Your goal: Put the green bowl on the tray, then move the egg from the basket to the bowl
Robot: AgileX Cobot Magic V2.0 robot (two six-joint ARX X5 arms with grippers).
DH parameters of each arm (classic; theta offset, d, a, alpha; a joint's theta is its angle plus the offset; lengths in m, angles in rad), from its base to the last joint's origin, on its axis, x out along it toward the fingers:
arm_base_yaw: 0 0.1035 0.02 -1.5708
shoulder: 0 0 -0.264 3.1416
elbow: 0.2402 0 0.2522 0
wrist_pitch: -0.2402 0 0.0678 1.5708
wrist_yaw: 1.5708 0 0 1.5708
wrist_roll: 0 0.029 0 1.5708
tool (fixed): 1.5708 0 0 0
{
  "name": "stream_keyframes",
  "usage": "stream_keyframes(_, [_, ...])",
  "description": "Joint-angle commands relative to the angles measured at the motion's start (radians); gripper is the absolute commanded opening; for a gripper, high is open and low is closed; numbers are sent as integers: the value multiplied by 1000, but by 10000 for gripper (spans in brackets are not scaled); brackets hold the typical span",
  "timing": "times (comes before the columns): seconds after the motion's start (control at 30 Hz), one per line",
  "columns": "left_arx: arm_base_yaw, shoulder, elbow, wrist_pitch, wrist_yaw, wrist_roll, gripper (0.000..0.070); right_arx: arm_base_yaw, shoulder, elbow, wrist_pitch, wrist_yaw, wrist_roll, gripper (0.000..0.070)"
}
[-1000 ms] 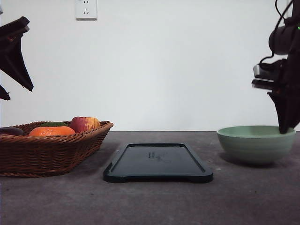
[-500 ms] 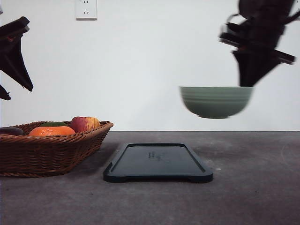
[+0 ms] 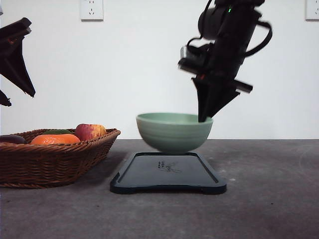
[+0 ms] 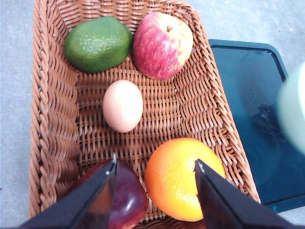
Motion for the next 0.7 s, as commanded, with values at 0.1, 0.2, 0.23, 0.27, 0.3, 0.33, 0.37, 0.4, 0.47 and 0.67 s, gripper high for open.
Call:
stream_keyframes(0.1, [-2,9,22,7,4,11,310,18,52,24,52,5,14,0])
stream_keyframes(0.2, [-2,9,22,7,4,11,310,22,73,24,67,10,15,0])
stream_keyframes(0.23, [-2,9,22,7,4,11,310,23,78,24,69,13,15,0])
stream_keyframes(0.27, [-2,9,22,7,4,11,310,25,82,24,73,26,14,0])
stream_keyframes(0.3, [-2,9,22,7,4,11,310,27,86,24,76,38,13,0])
stream_keyframes(0.33, [-2,9,22,7,4,11,310,30,88,24,78,50,11,0])
stream_keyframes(0.37, [-2,9,22,7,4,11,310,33,90,24,81,56,10,0])
stream_keyframes(0.4, [-2,9,22,7,4,10,310,34,90,24,83,56,10,0])
stream_keyframes(0.47, [-2,9,22,6,4,10,310,37,90,24,86,53,10,10])
stream_keyframes(0.67, [-2,9,22,4,4,10,310,50,89,25,91,44,11,221])
